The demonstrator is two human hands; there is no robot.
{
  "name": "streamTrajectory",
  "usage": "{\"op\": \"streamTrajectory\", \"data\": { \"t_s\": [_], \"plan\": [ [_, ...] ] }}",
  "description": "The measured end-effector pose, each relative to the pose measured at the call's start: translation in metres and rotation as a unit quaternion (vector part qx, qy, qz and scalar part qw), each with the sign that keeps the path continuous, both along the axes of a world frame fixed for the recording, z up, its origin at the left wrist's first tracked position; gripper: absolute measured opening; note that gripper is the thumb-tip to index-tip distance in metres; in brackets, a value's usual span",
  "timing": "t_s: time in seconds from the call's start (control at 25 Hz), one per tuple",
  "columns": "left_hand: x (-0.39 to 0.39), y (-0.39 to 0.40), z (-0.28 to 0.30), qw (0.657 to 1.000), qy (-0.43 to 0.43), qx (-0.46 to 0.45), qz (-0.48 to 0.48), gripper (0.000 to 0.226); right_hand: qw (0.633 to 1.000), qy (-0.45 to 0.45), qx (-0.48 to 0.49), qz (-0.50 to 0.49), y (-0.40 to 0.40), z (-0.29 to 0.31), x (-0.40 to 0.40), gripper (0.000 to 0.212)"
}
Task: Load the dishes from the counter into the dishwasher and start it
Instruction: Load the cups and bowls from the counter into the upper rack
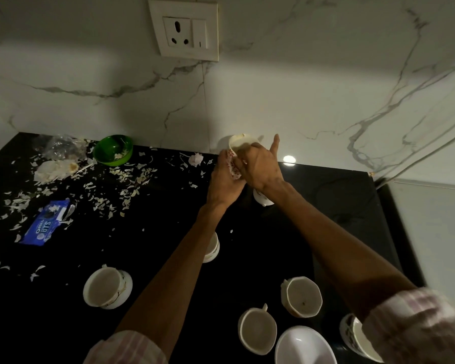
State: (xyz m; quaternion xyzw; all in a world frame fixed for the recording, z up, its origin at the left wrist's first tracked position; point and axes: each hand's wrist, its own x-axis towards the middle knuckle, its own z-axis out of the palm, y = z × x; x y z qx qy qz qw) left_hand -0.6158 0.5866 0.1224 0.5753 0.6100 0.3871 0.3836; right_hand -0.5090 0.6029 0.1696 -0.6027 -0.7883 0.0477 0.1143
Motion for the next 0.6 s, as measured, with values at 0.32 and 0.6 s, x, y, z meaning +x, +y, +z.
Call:
{"op": "streamTrajectory", "data": {
  "t_s": [0.32,0.6],
  "plan": [
    [-0.007,-0.081,0.058,0.994,-0.018,0.104,0.022,0.049,0.984,0.143,0.064,0.083,-0.094,0.047,-0.001,0.030],
    [-0.004,-0.142,0.055,0.891,-0.442,-0.091,0.046,0.029,0.940,0.325,0.089,0.059,-0.181,0.036,0.006,0.036]
  ]
}}
